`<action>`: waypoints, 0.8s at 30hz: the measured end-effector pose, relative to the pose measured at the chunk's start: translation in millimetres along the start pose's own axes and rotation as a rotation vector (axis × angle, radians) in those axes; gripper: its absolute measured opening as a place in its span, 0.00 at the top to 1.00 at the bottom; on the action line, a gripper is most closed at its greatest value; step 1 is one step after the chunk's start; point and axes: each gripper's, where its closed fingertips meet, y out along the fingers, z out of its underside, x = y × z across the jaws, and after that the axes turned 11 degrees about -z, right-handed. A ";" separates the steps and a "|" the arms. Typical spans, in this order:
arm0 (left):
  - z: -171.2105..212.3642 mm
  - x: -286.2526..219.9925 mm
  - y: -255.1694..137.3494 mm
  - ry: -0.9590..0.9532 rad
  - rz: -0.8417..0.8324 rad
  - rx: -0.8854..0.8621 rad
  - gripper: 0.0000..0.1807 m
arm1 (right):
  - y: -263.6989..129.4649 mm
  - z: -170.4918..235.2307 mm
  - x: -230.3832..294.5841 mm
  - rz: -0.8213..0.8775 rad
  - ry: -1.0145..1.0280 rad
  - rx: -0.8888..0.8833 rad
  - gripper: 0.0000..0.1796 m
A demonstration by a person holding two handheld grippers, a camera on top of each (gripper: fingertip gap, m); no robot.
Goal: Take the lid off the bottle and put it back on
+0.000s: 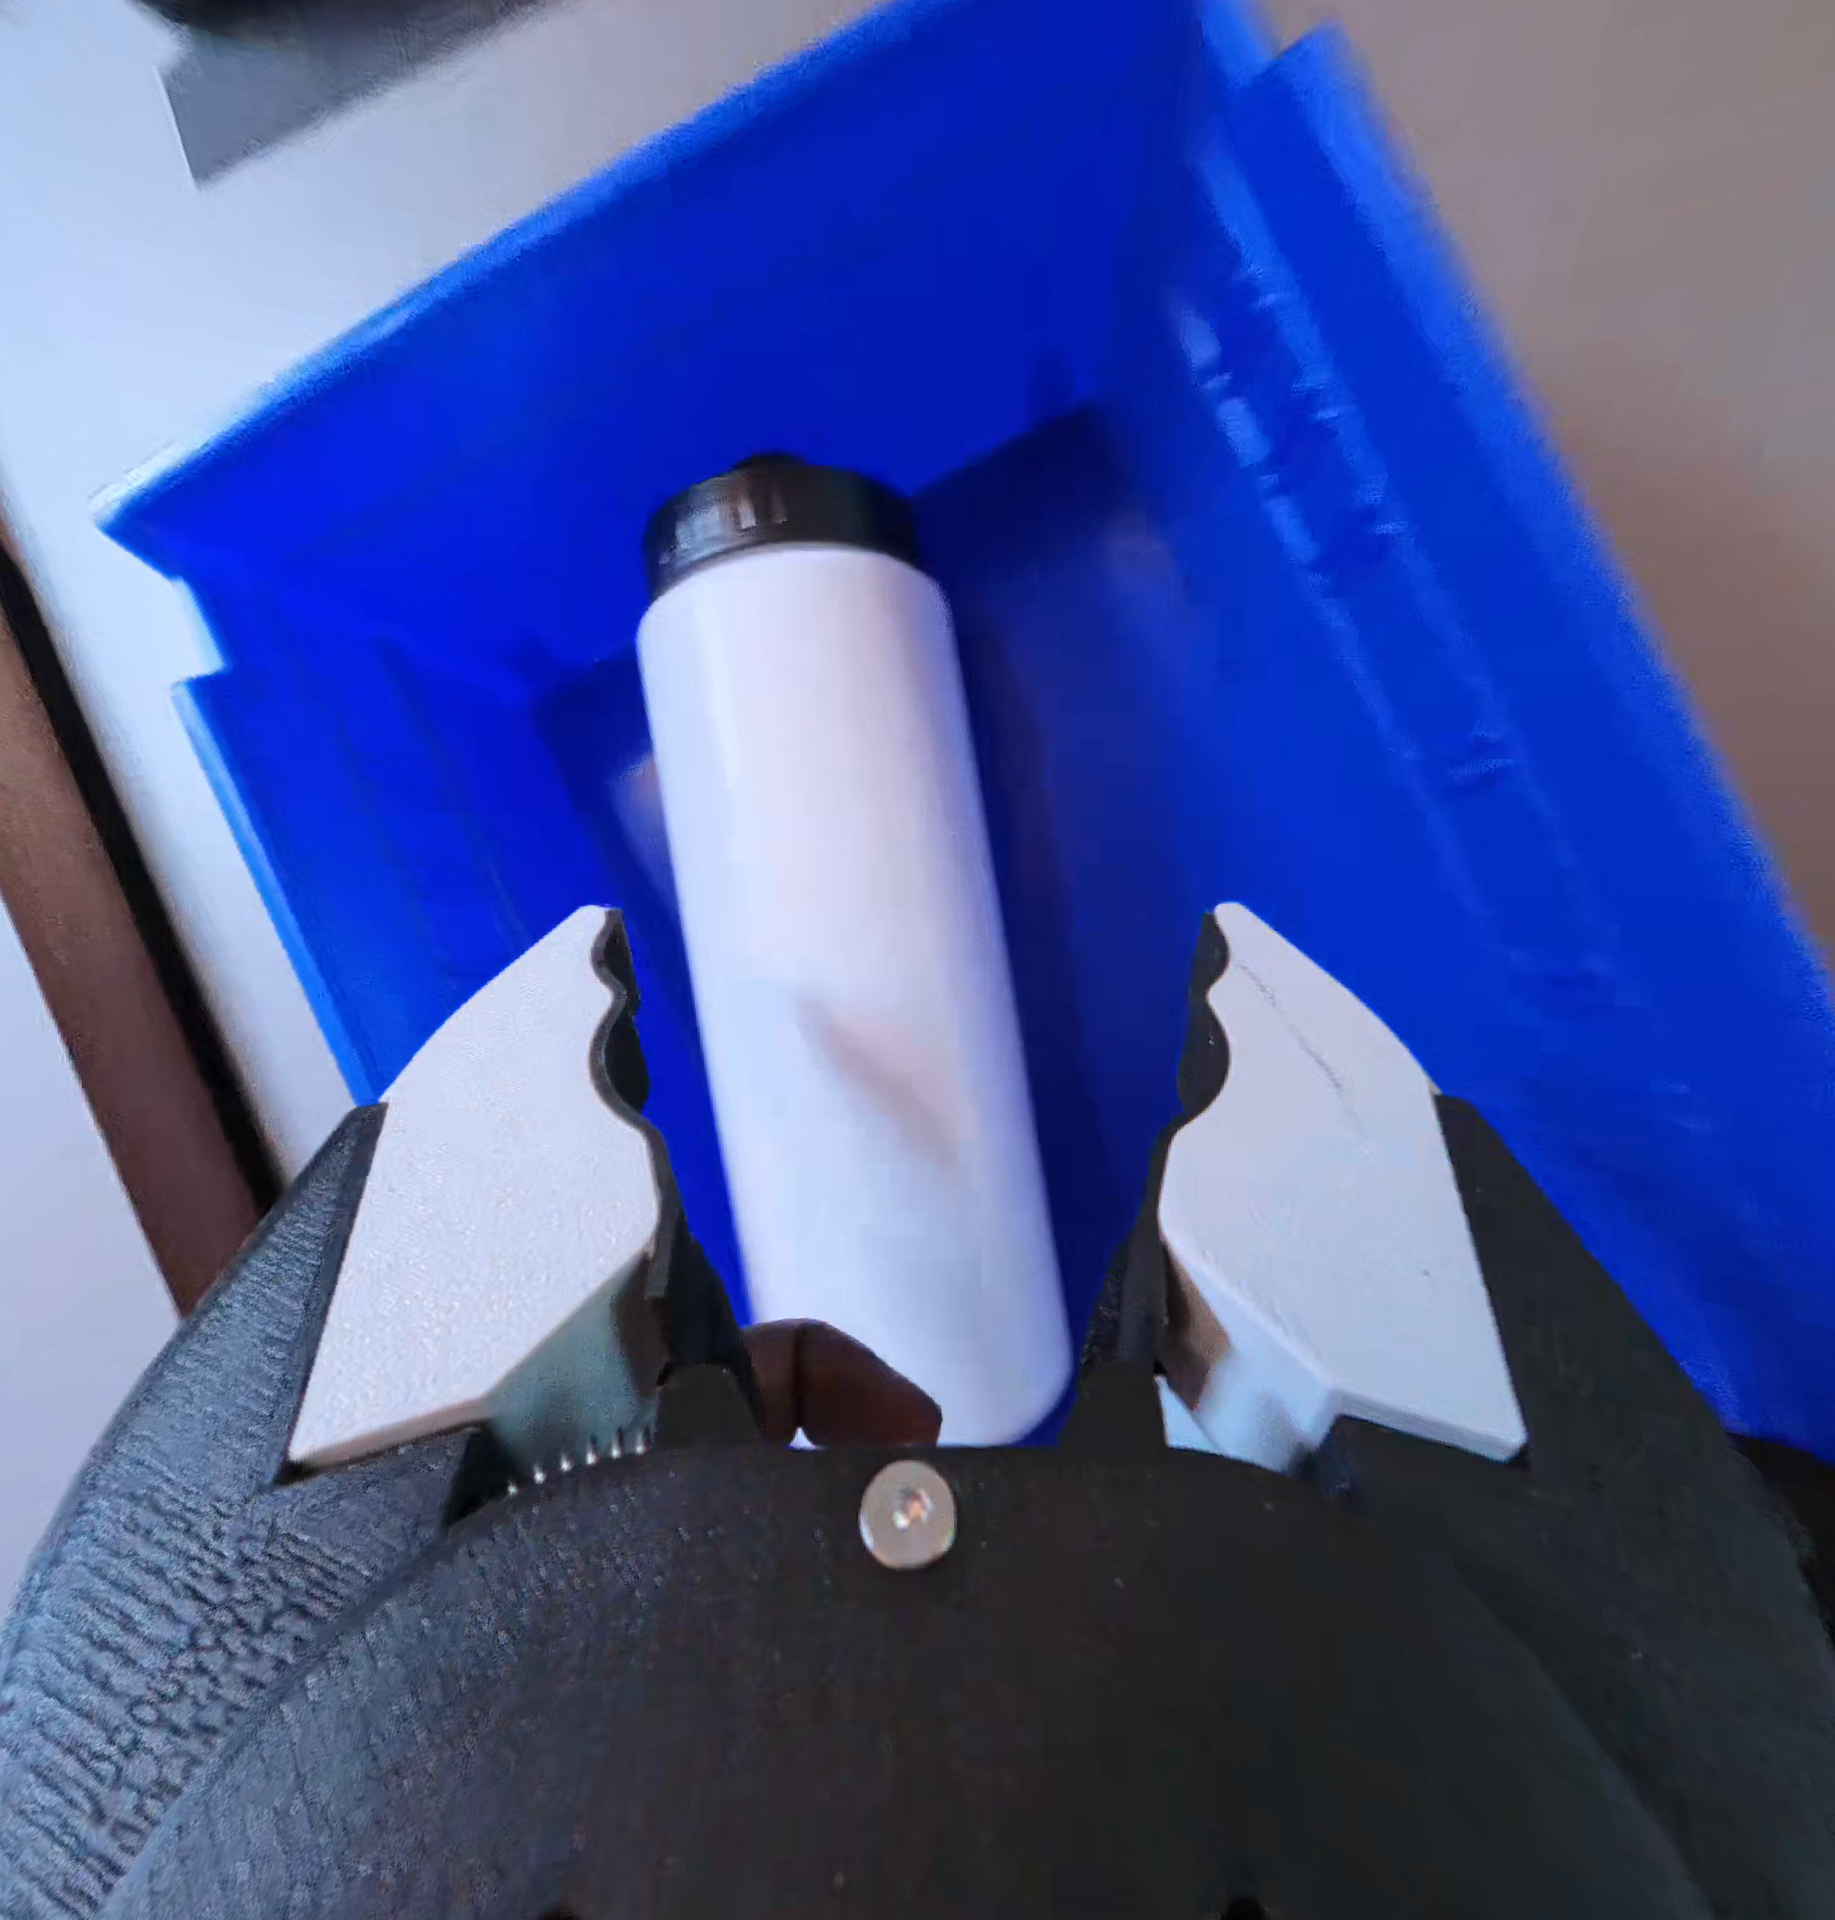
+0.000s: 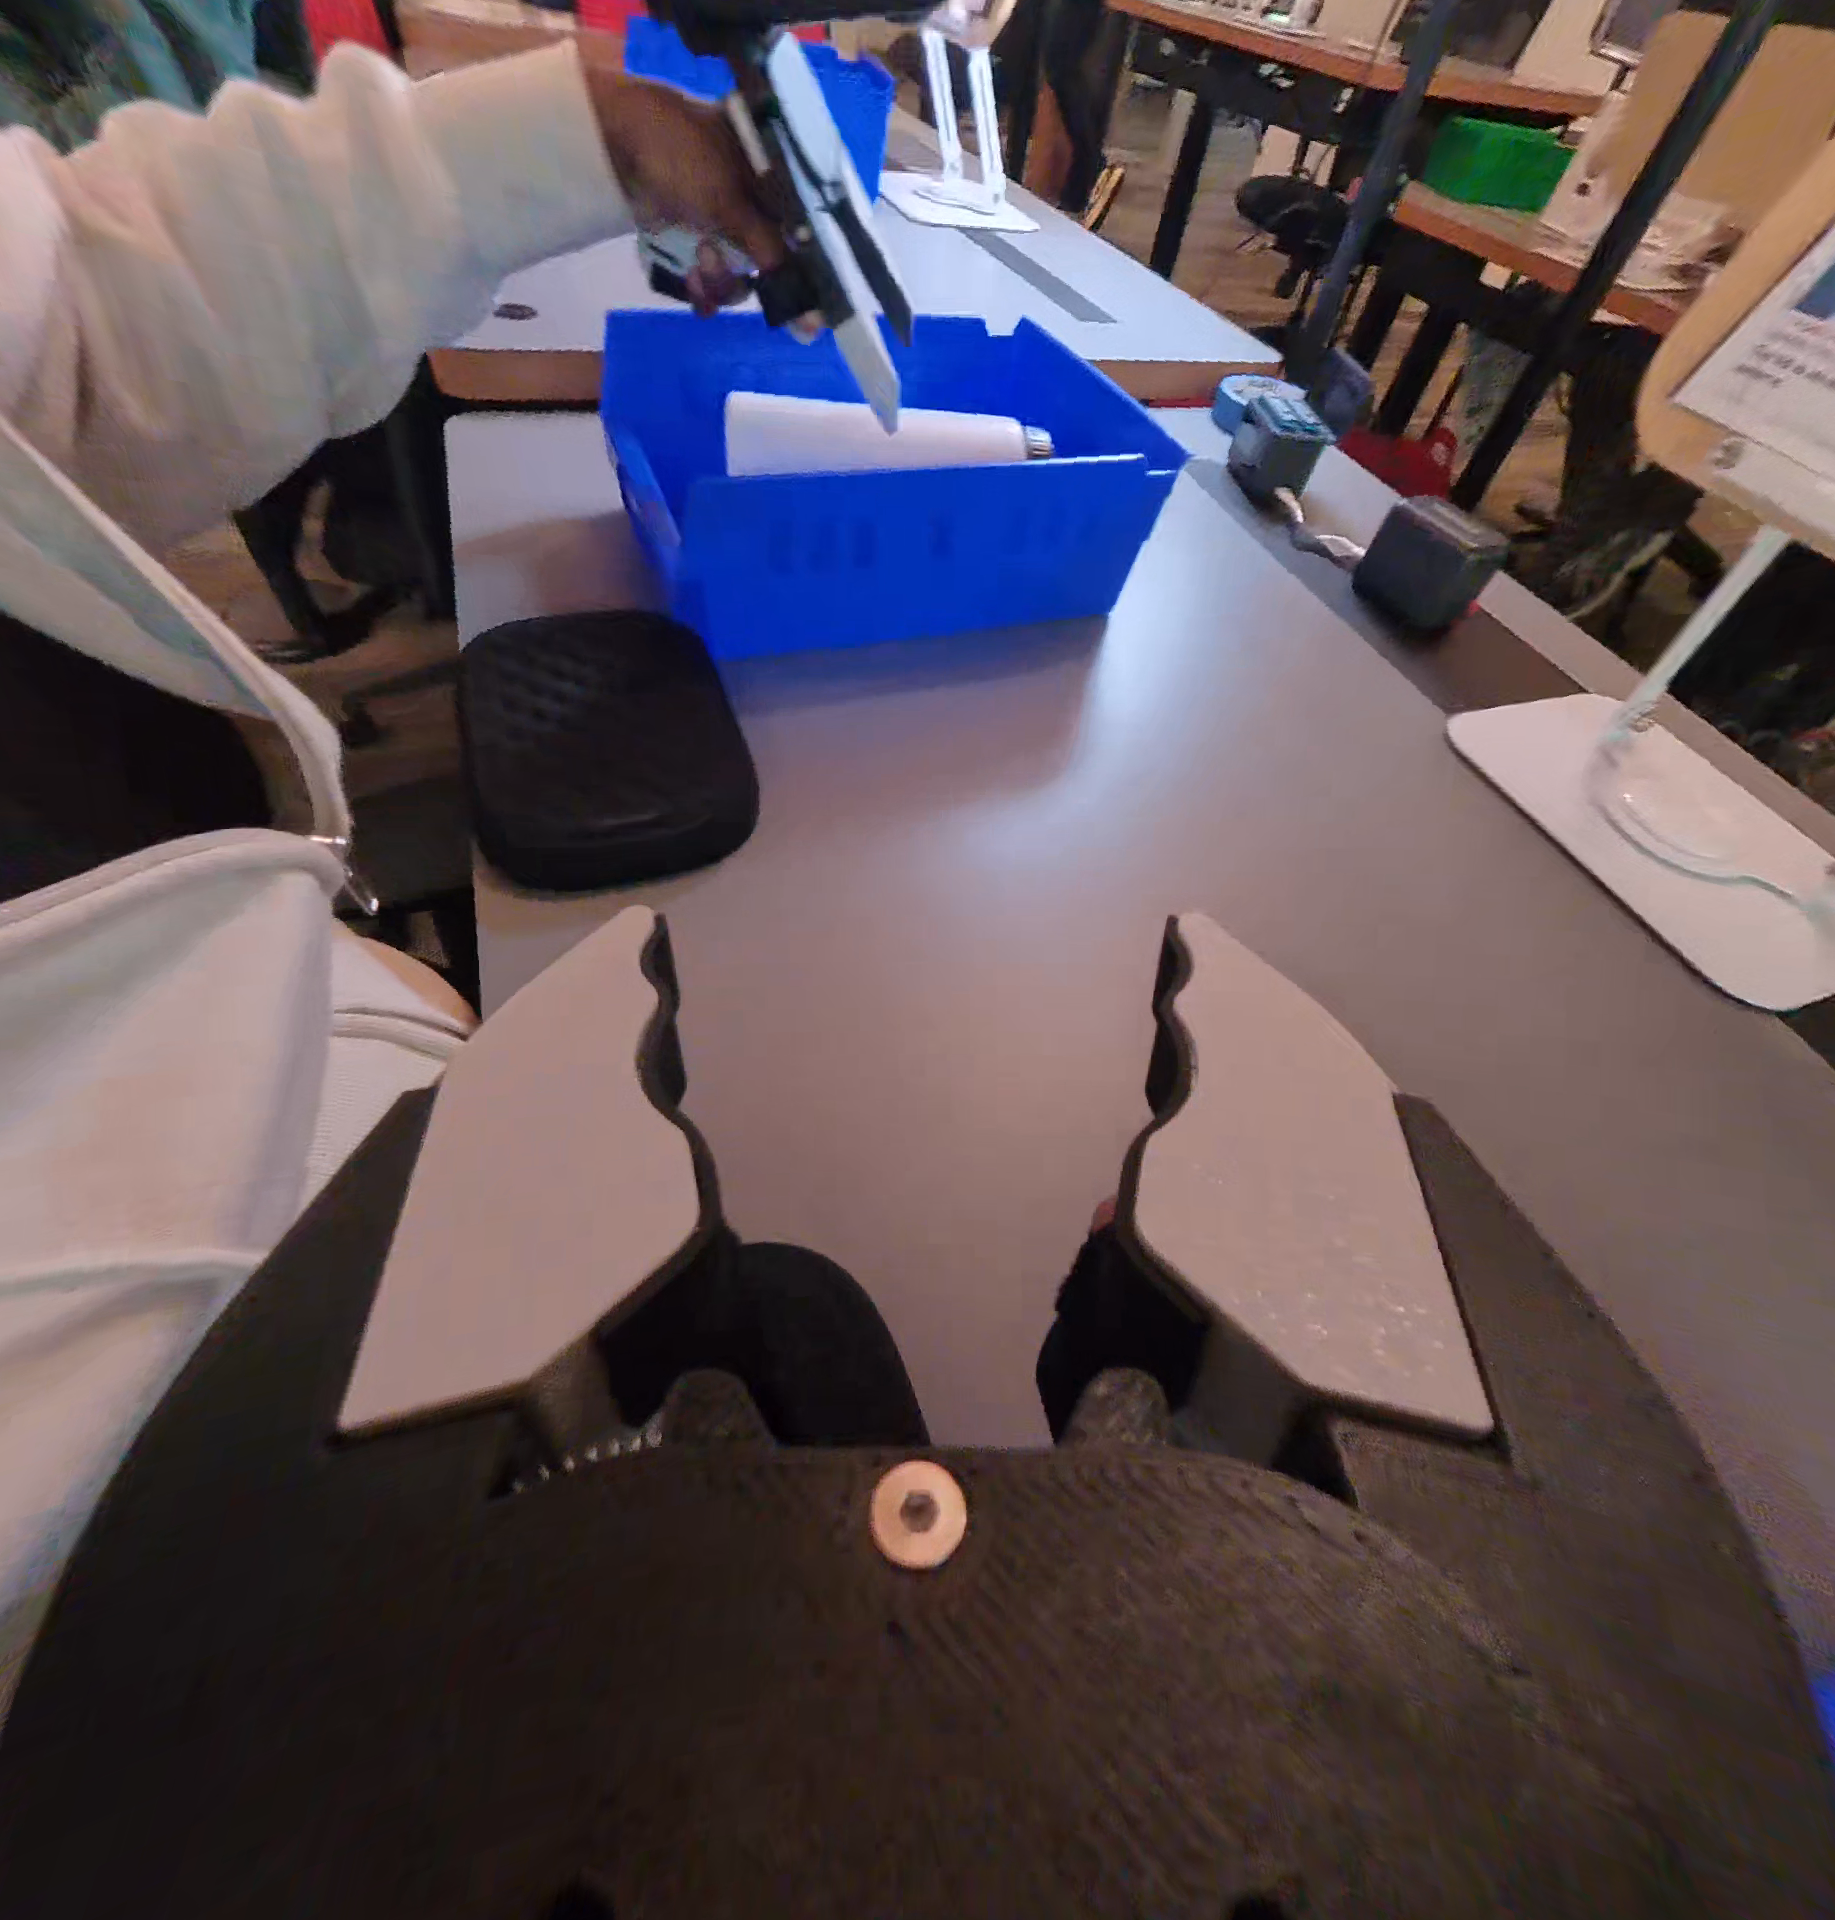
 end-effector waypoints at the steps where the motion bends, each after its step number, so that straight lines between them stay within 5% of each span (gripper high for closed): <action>1: 0.5 6.1 13.8 0.012 -0.017 0.058 0.44 | 7.4 4.5 -1.5 -0.005 -0.004 0.015 0.50; 8: 34.8 0.7 73.4 0.083 0.079 0.447 0.43 | 14.8 35.4 -17.9 0.006 0.095 0.043 0.52; 14: 47.0 -10.6 65.5 0.292 0.047 0.542 0.44 | 5.3 58.5 -27.3 0.063 0.104 0.090 0.53; 19: 15.8 -13.6 35.6 0.240 0.001 0.260 0.45 | 3.8 57.4 -28.0 0.056 0.105 0.063 0.54; 24: -34.6 -3.0 -35.0 0.072 -0.044 -0.199 0.45 | 2.1 49.6 -28.8 0.064 0.097 0.036 0.56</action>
